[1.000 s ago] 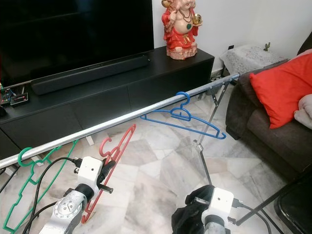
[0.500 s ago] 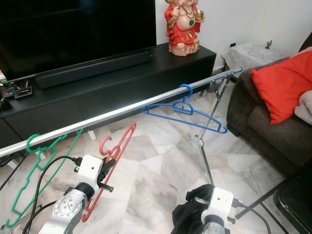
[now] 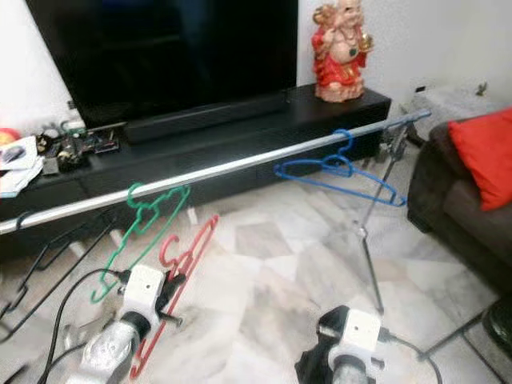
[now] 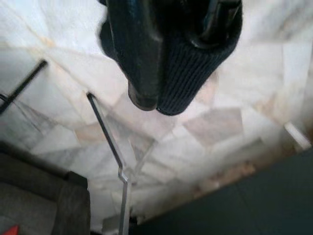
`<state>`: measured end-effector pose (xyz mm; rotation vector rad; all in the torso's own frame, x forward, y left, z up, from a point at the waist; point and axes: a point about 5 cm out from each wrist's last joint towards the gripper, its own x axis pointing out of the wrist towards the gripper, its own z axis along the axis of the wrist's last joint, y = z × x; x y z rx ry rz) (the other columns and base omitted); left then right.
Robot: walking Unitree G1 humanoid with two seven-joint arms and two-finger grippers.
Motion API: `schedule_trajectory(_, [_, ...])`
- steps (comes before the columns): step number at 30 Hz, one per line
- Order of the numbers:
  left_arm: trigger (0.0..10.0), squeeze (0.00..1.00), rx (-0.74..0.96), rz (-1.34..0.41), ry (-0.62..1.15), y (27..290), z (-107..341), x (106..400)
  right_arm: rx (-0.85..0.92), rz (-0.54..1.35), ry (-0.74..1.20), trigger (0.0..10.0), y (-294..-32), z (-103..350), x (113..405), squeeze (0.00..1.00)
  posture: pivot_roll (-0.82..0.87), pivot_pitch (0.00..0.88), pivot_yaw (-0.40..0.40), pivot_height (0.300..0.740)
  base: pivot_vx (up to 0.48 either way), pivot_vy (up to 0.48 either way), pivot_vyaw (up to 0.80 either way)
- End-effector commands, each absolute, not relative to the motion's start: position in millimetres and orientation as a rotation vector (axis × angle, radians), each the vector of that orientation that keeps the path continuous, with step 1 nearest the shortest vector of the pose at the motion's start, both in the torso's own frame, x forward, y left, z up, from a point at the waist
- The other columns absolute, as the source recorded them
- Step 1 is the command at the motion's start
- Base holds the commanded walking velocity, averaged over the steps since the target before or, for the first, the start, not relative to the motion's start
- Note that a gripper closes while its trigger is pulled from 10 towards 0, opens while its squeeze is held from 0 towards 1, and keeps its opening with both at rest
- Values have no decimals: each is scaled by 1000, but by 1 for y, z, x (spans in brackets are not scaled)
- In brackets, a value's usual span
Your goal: Hang hanger
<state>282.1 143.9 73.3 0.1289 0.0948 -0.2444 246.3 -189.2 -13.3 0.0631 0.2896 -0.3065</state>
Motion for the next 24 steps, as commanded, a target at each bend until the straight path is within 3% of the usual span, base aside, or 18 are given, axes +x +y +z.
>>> schedule_trajectory(1, [10000, 0, 129, -242, 87, 146, 76, 282, 54, -296, 264, 10000, -188, -9, 249, 0, 58, 53, 57, 740, -292, 0, 0])
schedule_trajectory(8, [10000, 0, 130, -244, 89, 145, 76, 282, 46, -283, 262, 10000, -186, -9, 250, 0, 59, 50, 58, 740, -290, 0, 0])
schedule_trajectory(19, [10000, 0, 128, -244, 95, 145, 76, 282, 45, -268, 253, 10000, -184, -8, 250, 0, 59, 55, 57, 740, -290, 0, 783])
schedule_trajectory(24, [10000, 0, 127, -242, 97, 145, 76, 282, 57, -276, 255, 10000, -186, -8, 250, 0, 58, 58, 56, 740, -289, 0, 0])
